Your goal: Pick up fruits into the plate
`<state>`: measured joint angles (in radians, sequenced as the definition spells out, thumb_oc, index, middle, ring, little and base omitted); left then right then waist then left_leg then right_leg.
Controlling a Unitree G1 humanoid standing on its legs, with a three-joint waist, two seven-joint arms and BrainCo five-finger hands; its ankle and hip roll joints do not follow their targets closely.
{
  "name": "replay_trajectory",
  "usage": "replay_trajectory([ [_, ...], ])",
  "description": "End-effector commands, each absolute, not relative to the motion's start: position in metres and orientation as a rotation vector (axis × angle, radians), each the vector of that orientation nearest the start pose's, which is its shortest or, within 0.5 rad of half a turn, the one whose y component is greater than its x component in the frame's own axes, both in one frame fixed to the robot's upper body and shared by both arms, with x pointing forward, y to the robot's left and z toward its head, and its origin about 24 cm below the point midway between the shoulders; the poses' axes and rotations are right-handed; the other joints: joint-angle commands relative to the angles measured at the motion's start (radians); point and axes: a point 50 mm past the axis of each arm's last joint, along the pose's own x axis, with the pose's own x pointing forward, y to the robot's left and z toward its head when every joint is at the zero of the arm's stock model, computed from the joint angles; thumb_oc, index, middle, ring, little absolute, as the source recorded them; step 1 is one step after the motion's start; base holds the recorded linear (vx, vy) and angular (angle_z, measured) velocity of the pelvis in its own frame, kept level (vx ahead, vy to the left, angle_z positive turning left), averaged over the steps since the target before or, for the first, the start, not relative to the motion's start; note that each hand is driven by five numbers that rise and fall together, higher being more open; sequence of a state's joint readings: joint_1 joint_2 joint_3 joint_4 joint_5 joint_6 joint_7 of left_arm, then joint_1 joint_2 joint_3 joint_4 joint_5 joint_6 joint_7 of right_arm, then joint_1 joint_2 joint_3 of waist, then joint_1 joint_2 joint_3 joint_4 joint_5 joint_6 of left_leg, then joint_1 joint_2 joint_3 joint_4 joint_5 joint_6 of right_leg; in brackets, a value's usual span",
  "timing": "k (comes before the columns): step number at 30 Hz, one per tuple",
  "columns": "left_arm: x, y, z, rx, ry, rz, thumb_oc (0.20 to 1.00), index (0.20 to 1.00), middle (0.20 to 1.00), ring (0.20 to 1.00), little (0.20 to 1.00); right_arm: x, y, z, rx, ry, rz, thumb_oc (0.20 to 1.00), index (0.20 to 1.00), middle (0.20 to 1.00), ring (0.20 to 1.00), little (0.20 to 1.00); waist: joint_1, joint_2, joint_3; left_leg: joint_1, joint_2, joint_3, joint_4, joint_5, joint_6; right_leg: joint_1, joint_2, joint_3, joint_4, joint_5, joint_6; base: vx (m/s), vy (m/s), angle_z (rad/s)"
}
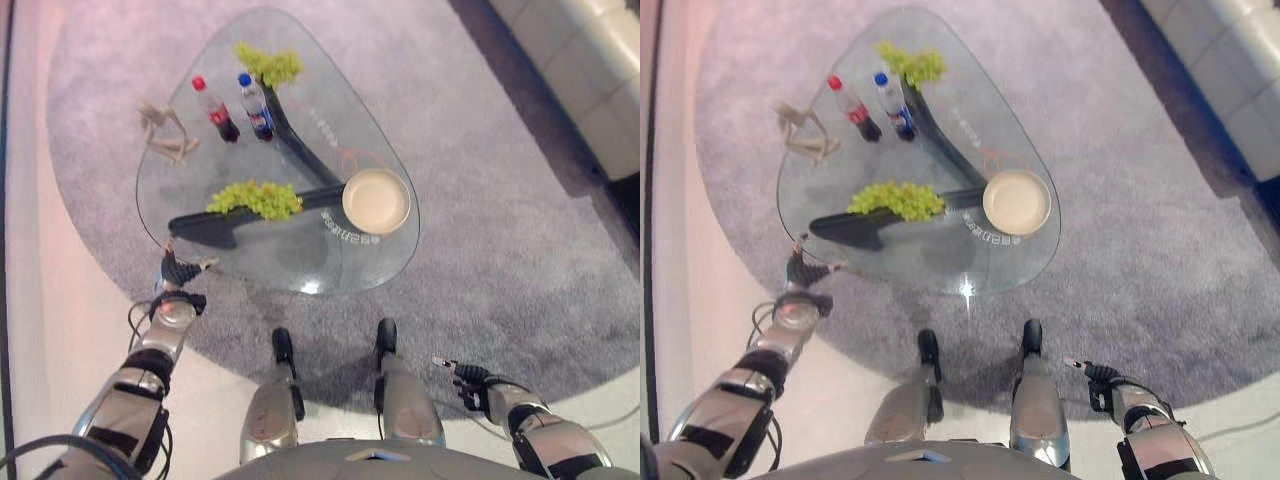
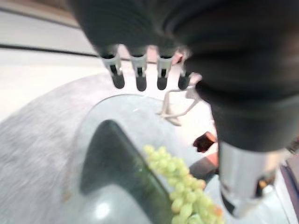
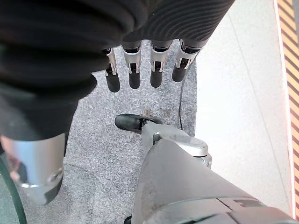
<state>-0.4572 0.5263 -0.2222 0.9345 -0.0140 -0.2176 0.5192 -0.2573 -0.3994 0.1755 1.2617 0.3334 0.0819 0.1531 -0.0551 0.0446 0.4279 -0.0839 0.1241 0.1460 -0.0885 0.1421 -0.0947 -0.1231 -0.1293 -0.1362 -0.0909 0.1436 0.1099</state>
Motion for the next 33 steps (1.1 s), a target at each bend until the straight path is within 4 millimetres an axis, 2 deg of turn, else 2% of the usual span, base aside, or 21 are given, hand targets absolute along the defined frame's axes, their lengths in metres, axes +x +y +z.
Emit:
replay_trajectory([
  [1,0.327,0.309,0.082,0.856,-0.051,0.595,1.0,1.0,1.0,1.0,1.0,0.189,-0.29,-0.108,-0.119,1.022,-0.127,1.0,1.0,1.0,1.0,1.0,-0.002,-0.031,0.033,-0.098,-0.06,-0.019,0.13,-0.142,0.03,-0.07,0.025,0.022,0.175,-0.161,-0.028,-0.1,-0.005,0.01],
  [3,0.334,0.311,0.098,0.899,-0.091,0.603,1.0,1.0,1.0,1.0,1.0,0.194,-0.291,-0.104,-0.12,1.001,-0.125,1.0,1.0,1.0,1.0,1.0,-0.001,-0.035,0.047,-0.118,-0.066,-0.02,0.14,-0.141,0.031,-0.091,0.025,0.019,0.188,-0.161,-0.029,-0.07,-0.023,0.03],
  [4,0.343,0.315,0.123,0.949,-0.14,0.622,1.0,1.0,1.0,1.0,1.0,0.201,-0.294,-0.099,-0.121,0.973,-0.129,1.0,1.0,1.0,1.0,1.0,-0.004,-0.041,0.069,-0.149,-0.072,-0.02,0.159,-0.142,0.032,-0.126,0.026,0.016,0.209,-0.161,-0.03,-0.09,-0.028,0.04],
  [7,0.353,0.321,0.156,1.021,-0.206,0.662,1.0,1.0,1.0,1.0,1.0,0.213,-0.298,-0.09,-0.131,0.944,-0.137,1.0,1.0,1.0,1.0,1.0,-0.012,-0.049,0.092,-0.189,-0.075,-0.011,0.175,-0.139,0.033,-0.177,0.027,0.015,0.231,-0.157,-0.028,-0.07,-0.011,0.04],
  [13,0.361,0.32,0.195,1.221,-0.303,0.675,1.0,1.0,1.0,1.0,1.0,0.226,-0.306,-0.077,-0.198,0.912,-0.112,1.0,1.0,1.0,1.0,1.0,-0.03,-0.05,0.092,-0.285,-0.088,0.001,0.205,-0.133,0.033,-0.282,0.021,0.015,0.258,-0.143,-0.025,-0.03,0.028,-0.01],
  [16,0.366,0.322,0.222,1.321,-0.332,0.722,1.0,1.0,1.0,1.0,1.0,0.234,-0.312,-0.068,-0.244,0.885,-0.102,1.0,1.0,1.0,1.0,1.0,-0.043,-0.048,0.092,-0.362,-0.097,0.004,0.253,-0.136,0.037,-0.361,0.02,0.02,0.303,-0.146,-0.028,-0.01,0.029,-0.01],
  [17,0.366,0.322,0.222,1.322,-0.334,0.723,1.0,1.0,1.0,1.0,1.0,0.234,-0.311,-0.068,-0.243,0.884,-0.102,1.0,1.0,1.0,1.0,1.0,-0.042,-0.048,0.092,-0.365,-0.097,0.004,0.255,-0.137,0.037,-0.363,0.019,0.02,0.305,-0.147,-0.028,0.0,0.034,-0.02],
  [20,0.368,0.323,0.243,1.391,-0.361,0.756,1.0,1.0,1.0,1.0,1.0,0.244,-0.314,-0.057,-0.257,0.84,-0.095,1.0,1.0,1.0,1.0,1.0,-0.058,-0.044,0.092,-0.422,-0.098,0.01,0.298,-0.15,0.037,-0.422,0.018,0.024,0.339,-0.154,-0.031,0.0,0.031,-0.03],
  [25,0.373,0.317,0.264,1.464,-0.385,0.746,1.0,1.0,1.0,1.0,1.0,0.257,-0.314,-0.046,-0.27,0.797,-0.075,1.0,1.0,1.0,1.0,1.0,-0.076,-0.042,0.092,-0.486,-0.095,0.021,0.325,-0.15,0.035,-0.493,0.02,0.033,0.361,-0.148,-0.031,0.01,0.031,0.01],
  [27,0.375,0.316,0.268,1.453,-0.371,0.728,1.0,1.0,1.0,1.0,1.0,0.259,-0.312,-0.045,-0.272,0.791,-0.07,1.0,1.0,1.0,1.0,1.0,-0.079,-0.043,0.092,-0.497,-0.094,0.026,0.329,-0.15,0.035,-0.505,0.02,0.033,0.364,-0.147,-0.031,0.01,0.031,-0.02],
  [28,0.378,0.314,0.27,1.394,-0.315,0.675,1.0,1.0,1.0,1.0,1.0,0.262,-0.311,-0.043,-0.273,0.784,-0.065,1.0,1.0,1.0,1.0,1.0,-0.086,-0.042,0.092,-0.512,-0.094,0.03,0.334,-0.153,0.035,-0.523,0.023,0.038,0.365,-0.145,-0.031,0.03,0.035,-0.06],
  [33,0.379,0.315,0.275,1.406,-0.3,0.703,1.0,1.0,1.0,1.0,1.0,0.263,-0.308,-0.043,-0.287,0.785,-0.048,1.0,1.0,1.0,1.0,1.0,-0.094,-0.046,0.092,-0.55,-0.097,0.037,0.355,-0.157,0.038,-0.562,0.029,0.038,0.378,-0.144,-0.033,0.03,0.043,-0.02],
])
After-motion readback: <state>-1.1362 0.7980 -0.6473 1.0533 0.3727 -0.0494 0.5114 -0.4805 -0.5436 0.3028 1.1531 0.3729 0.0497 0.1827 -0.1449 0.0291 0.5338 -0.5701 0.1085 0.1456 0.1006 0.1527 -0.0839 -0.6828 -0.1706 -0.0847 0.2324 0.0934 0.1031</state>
